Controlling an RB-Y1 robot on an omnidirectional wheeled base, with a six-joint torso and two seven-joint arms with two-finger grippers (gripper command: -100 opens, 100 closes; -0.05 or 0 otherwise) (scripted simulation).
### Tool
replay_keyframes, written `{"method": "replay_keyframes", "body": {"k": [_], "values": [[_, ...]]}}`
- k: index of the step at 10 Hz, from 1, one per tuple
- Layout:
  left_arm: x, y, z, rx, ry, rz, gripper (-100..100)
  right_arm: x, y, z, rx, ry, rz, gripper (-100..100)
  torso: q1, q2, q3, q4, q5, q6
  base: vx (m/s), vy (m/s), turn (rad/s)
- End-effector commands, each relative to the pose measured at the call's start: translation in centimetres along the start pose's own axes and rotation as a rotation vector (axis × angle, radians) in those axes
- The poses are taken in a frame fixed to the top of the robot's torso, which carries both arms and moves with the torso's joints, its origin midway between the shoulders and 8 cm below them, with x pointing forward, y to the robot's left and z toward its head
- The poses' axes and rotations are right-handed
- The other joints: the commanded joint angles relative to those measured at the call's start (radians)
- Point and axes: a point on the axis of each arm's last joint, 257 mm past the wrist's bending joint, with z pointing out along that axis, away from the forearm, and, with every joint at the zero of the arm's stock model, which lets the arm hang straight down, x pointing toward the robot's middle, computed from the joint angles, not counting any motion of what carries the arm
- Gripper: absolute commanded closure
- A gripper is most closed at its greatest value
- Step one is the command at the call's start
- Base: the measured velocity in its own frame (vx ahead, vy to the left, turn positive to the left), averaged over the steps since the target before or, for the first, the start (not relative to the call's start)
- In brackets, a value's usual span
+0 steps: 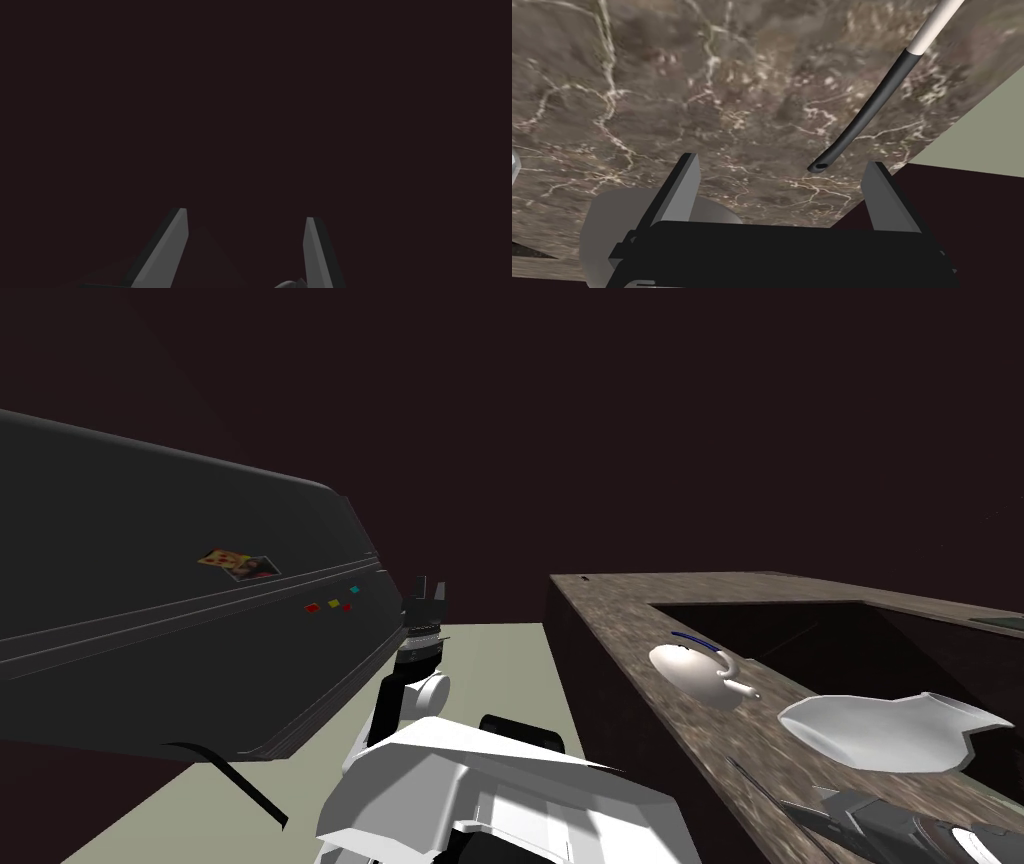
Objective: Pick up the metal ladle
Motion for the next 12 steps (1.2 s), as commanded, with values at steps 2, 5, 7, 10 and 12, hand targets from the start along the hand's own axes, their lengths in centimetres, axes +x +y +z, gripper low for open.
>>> {"method": "replay_keyframes", "body": {"k": [2,5,7,10,12], "values": [[0.0,0.0,0.0,0.0,0.0,0.0,0,0.9,-2.6,-1.3,0.049,0.014,0.012,-100,-0.001,0.0,0.0,0.0,0.0,0.0,0.001,0.008,-0.003],[0.0,0.0,0.0,0.0,0.0,0.0,0,1.0,-2.0,-0.3,-0.002,-0.001,-0.003,-100,0.001,0.0,0.0,0.0,0.0,0.0,-0.004,0.054,0.029],[0.0,0.0,0.0,0.0,0.0,0.0,0,1.6,-3.8,-1.1,0.039,0.01,0.008,-100,-0.001,0.0,0.0,0.0,0.0,0.0,0.0,0.007,-0.005],[0.0,0.0,0.0,0.0,0.0,0.0,0,1.9,-3.7,-0.6,0.022,0.008,0.002,-100,-0.003,0.0,0.0,0.0,-0.001,0.0,-0.003,0.016,0.023],[0.0,0.0,0.0,0.0,0.0,0.0,0,2.2,-3.8,-0.4,0.006,0.008,0.006,-100,0.002,0.0,0.0,0.0,0.0,0.0,0.0,0.059,0.01]]}}
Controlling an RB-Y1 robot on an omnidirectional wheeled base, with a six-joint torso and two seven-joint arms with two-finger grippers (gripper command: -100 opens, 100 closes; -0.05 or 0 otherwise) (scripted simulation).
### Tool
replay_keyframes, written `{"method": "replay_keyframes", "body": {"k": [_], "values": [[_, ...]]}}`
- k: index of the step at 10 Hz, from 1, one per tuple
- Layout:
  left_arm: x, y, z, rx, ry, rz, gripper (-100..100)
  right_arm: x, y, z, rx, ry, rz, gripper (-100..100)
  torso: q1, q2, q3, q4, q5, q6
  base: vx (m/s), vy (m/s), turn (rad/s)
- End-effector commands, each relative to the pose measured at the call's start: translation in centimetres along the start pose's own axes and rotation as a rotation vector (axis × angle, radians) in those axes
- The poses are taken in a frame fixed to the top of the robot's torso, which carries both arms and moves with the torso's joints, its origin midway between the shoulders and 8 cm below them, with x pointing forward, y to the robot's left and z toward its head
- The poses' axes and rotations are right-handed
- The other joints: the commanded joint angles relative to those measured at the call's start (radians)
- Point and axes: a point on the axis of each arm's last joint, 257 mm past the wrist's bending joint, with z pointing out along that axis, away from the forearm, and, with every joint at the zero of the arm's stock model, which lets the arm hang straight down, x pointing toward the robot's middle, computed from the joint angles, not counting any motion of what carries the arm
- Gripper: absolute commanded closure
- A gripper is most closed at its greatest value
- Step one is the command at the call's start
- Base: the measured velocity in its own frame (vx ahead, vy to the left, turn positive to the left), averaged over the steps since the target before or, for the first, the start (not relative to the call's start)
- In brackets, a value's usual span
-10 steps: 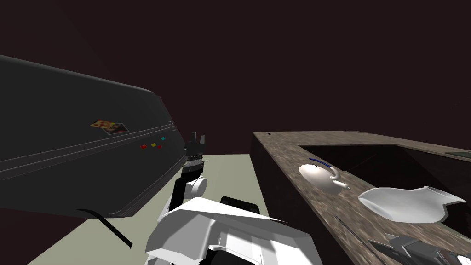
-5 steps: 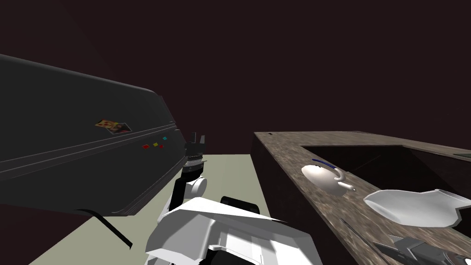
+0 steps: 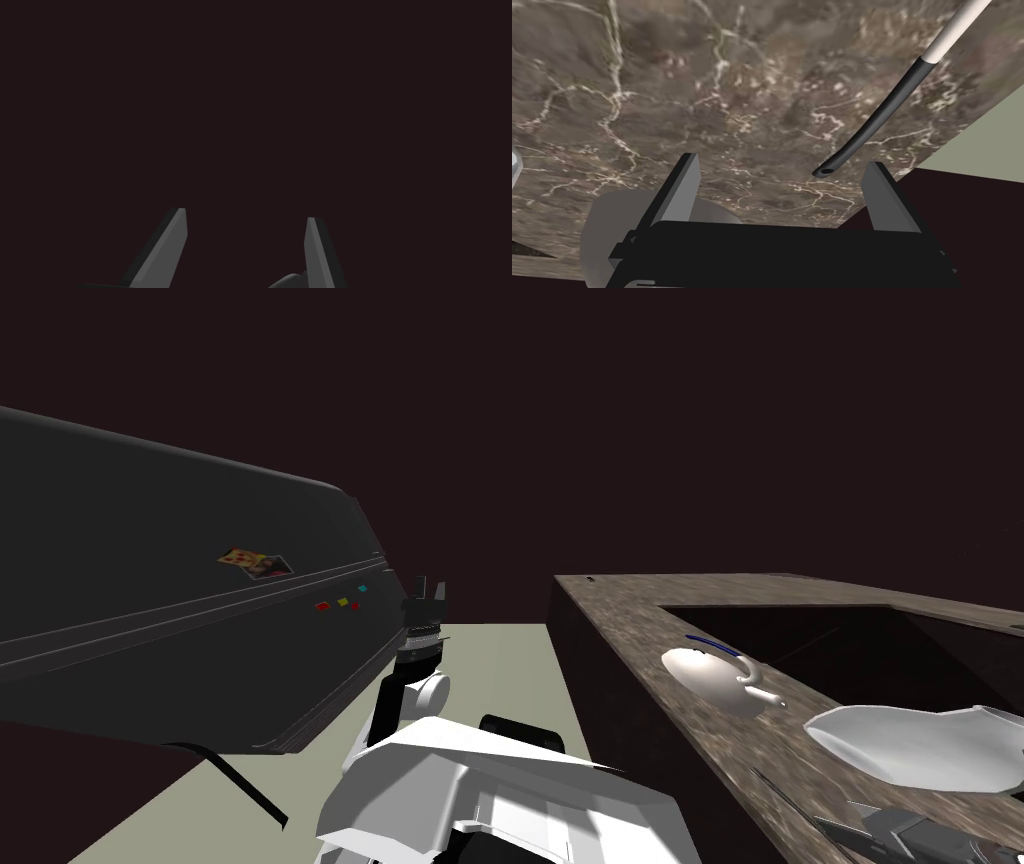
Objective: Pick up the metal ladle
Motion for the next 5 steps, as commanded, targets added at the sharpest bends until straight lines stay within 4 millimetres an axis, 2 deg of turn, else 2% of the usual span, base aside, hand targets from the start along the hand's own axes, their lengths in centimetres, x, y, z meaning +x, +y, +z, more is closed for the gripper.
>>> {"method": "replay_keyframes", "body": {"k": [1,3,4,5], "values": [[0.0,0.0,0.0,0.0,0.0,0.0,0,0.9,-1.2,-0.8,0.022,0.012,0.015,-100,0.0,0.0,0.0,0.0,0.0,0.0,0.002,0.009,-0.005],[0.0,0.0,0.0,0.0,0.0,0.0,0,1.4,-2.4,-1.4,0.05,0.02,0.025,-100,-0.003,0.0,0.0,0.0,-0.001,0.0,0.0,-0.007,0.001],[0.0,0.0,0.0,0.0,0.0,0.0,0,1.3,-1.0,-0.1,0.004,0.016,0.009,-100,-0.003,0.0,0.0,0.0,-0.001,0.0,-0.003,0.059,0.062],[0.0,0.0,0.0,0.0,0.0,0.0,0,1.0,-0.7,0.6,-0.009,0.009,0.008,-100,0.0,0.0,0.0,0.0,-0.001,-0.001,-0.001,0.077,0.029]]}}
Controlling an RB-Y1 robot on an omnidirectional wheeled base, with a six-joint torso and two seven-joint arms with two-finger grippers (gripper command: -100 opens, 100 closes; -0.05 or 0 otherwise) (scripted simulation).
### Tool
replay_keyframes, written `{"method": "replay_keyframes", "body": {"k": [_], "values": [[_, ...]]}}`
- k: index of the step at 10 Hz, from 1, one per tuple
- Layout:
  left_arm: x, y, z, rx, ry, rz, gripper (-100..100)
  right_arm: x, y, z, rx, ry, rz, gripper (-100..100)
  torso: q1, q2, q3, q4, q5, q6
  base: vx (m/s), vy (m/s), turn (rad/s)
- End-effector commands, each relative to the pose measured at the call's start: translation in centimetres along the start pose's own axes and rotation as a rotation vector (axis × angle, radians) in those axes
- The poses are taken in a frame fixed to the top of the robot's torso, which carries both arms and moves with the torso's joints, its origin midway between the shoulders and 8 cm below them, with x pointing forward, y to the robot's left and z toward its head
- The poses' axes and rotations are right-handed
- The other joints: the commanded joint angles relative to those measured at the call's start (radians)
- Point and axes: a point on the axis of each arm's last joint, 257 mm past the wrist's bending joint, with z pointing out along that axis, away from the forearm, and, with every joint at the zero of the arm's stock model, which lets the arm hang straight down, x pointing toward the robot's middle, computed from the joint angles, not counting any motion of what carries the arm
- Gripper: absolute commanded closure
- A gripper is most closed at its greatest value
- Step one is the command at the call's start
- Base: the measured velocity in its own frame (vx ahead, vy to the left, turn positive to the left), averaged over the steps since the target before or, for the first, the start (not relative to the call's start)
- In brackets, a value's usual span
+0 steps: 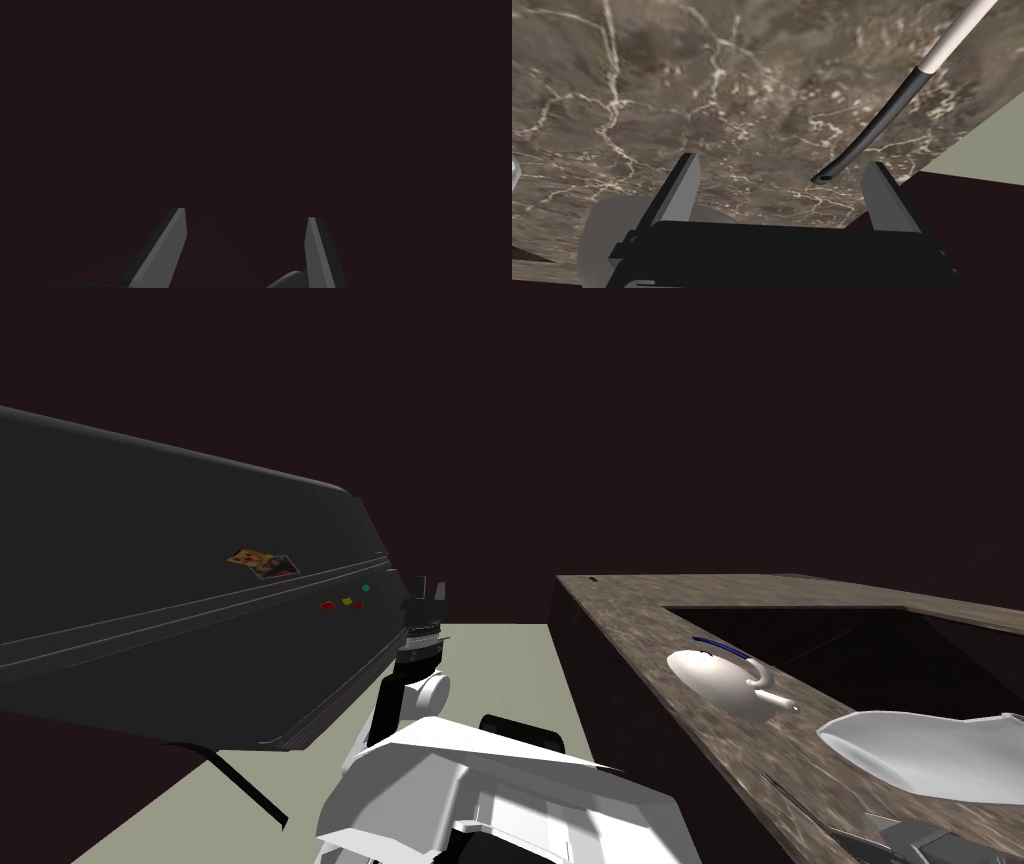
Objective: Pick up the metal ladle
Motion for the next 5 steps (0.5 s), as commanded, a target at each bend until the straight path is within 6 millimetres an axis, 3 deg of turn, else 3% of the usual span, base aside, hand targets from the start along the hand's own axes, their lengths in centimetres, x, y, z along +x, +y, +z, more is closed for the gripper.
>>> {"method": "replay_keyframes", "body": {"k": [1,4,5], "values": [[0.0,0.0,0.0,0.0,0.0,0.0,0,0.3,0.3,0.3,-0.024,0.004,0.006,-100,0.0,0.0,0.0,0.0,0.0,0.0,-0.001,0.038,-0.01],[0.0,0.0,0.0,0.0,0.0,0.0,0,1.9,-2.3,-1.3,0.039,0.026,0.037,-100,-0.004,0.001,0.0,0.0,-0.001,0.0,-0.001,0.0,-0.002],[0.0,0.0,0.0,0.0,0.0,0.0,0,1.9,-0.7,0.2,-0.013,0.026,0.029,-100,-0.005,0.0,0.0,0.0,-0.001,0.0,-0.009,0.046,0.058]]}}
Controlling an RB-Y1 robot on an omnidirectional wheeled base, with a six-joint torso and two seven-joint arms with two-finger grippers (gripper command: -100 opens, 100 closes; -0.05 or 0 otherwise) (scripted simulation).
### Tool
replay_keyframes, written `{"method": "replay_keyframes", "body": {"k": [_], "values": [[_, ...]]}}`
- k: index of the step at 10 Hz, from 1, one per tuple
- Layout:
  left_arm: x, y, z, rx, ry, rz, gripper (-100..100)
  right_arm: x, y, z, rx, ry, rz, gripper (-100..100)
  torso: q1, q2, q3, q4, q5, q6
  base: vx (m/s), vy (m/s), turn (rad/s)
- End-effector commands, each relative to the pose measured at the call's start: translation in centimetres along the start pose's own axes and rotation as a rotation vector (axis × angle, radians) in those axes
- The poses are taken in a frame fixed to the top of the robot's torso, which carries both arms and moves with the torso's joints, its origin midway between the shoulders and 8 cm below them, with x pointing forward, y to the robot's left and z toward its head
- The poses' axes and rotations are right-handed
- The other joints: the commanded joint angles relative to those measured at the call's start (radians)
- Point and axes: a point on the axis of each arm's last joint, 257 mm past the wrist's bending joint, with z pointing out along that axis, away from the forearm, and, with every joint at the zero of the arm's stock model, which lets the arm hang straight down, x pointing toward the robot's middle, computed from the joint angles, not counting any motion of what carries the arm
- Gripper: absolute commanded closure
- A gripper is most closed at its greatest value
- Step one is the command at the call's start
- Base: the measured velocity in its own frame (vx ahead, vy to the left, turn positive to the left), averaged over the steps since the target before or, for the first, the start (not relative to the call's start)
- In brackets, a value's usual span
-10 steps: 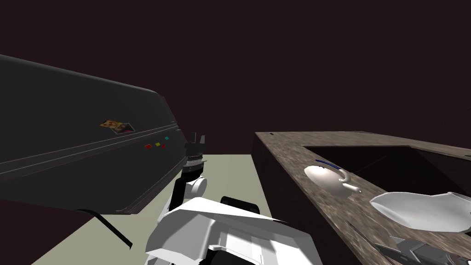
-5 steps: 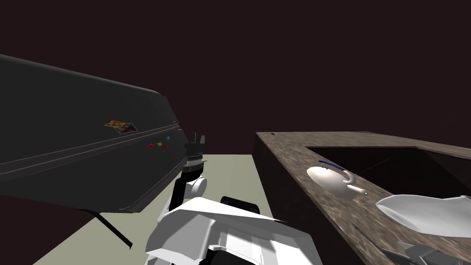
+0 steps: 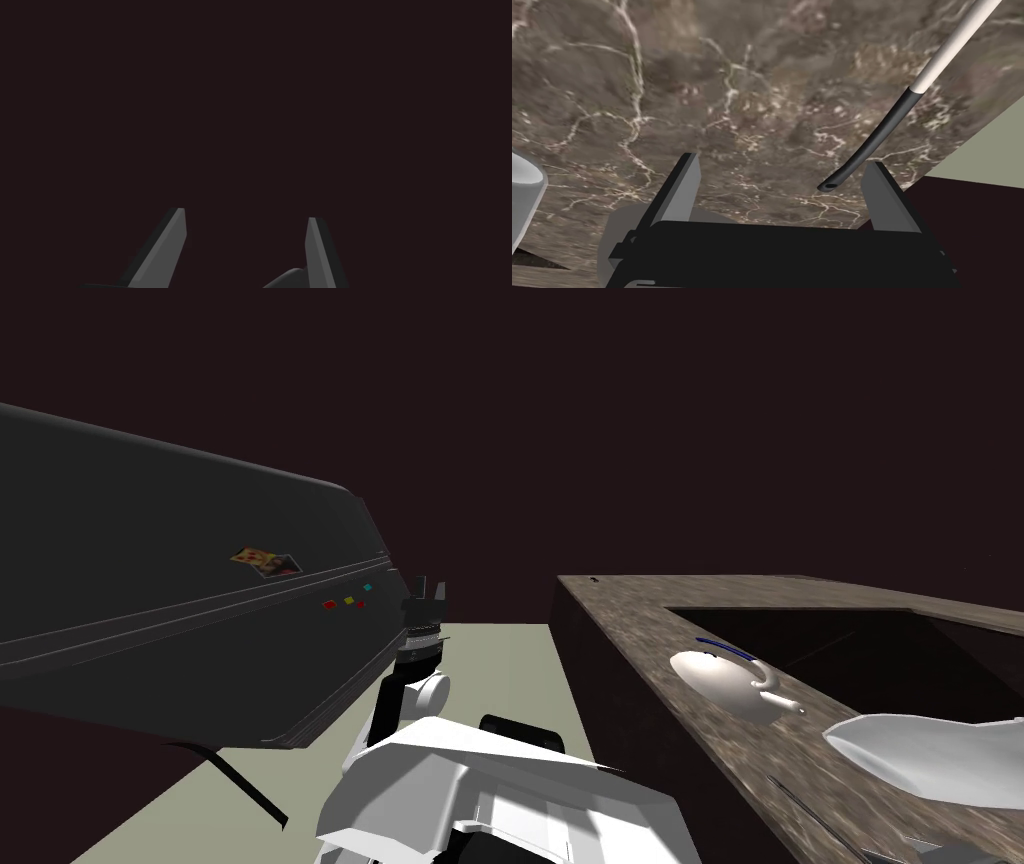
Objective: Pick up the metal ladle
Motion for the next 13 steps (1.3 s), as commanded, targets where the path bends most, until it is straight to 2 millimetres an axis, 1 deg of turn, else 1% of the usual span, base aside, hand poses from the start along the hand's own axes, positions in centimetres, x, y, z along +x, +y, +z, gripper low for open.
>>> {"method": "replay_keyframes", "body": {"k": [1,2,3,4,5,6,7,8,9,10,11,12,13], "values": [[0.0,0.0,0.0,0.0,0.0,0.0,0,0.0,1.2,1.3,-0.043,-0.001,-0.004,-100,0.0,0.0,0.0,0.0,0.0,0.0,-0.005,0.076,0.036],[0.0,0.0,0.0,0.0,0.0,0.0,0,1.4,-0.2,0.1,-0.013,0.017,0.026,-100,0.002,0.0,0.0,0.0,0.001,0.0,0.005,0.048,-0.002],[0.0,0.0,0.0,0.0,0.0,0.0,0,2.0,-1.1,-0.4,0.011,0.025,0.039,-100,0.001,0.0,0.0,0.0,0.001,0.001,0.005,0.015,-0.012],[0.0,0.0,0.0,0.0,0.0,0.0,0,1.7,0.8,1.4,-0.053,0.024,0.035,-100,-0.001,0.0,0.0,0.0,0.001,0.001,0.001,0.051,0.057],[0.0,0.0,0.0,0.0,0.0,0.0,0,2.5,0.8,1.2,-0.06,0.036,0.049,-100,0.001,-0.001,0.0,0.0,0.0,0.0,0.002,0.071,0.039],[0.0,0.0,0.0,0.0,0.0,0.0,0,3.4,-0.2,0.4,-0.03,0.048,0.071,-100,0.002,-0.001,0.0,0.0,0.001,0.0,0.0,0.042,-0.006],[0.0,0.0,0.0,0.0,0.0,0.0,0,3.9,-0.7,0.0,-0.015,0.054,0.081,-100,0.001,0.0,0.0,0.0,0.001,0.001,-0.003,0.009,-0.009],[0.0,0.0,0.0,0.0,0.0,0.0,0,3.6,-0.5,0.2,-0.023,0.051,0.076,-100,-0.001,0.0,0.0,0.0,0.001,0.001,-0.003,-0.007,-0.001],[0.0,0.0,0.0,0.0,0.0,0.0,0,3.9,-0.7,0.0,-0.015,0.054,0.081,-100,-0.002,0.0,0.0,0.0,0.0,0.0,-0.001,-0.007,0.006],[0.0,0.0,0.0,0.0,0.0,0.0,0,3.7,1.1,1.6,-0.071,0.062,0.068,-100,-0.003,0.0,0.0,0.0,0.0,0.001,-0.008,0.058,0.062],[0.0,0.0,0.0,0.0,0.0,0.0,0,3.5,1.9,2.4,-0.095,0.059,0.068,-100,0.001,0.0,0.0,0.0,0.0,0.0,-0.008,0.073,0.023],[0.0,0.0,0.0,0.0,0.0,0.0,0,4.1,1.8,1.8,-0.097,0.066,0.092,-100,0.002,0.0,0.0,0.0,0.0,0.0,0.002,0.034,-0.006],[0.0,0.0,0.0,0.0,0.0,0.0,0,4.9,1.1,1.1,-0.075,0.076,0.112,-100,0.0,-0.001,0.0,0.0,-0.002,0.0,0.005,0.014,-0.002]]}}
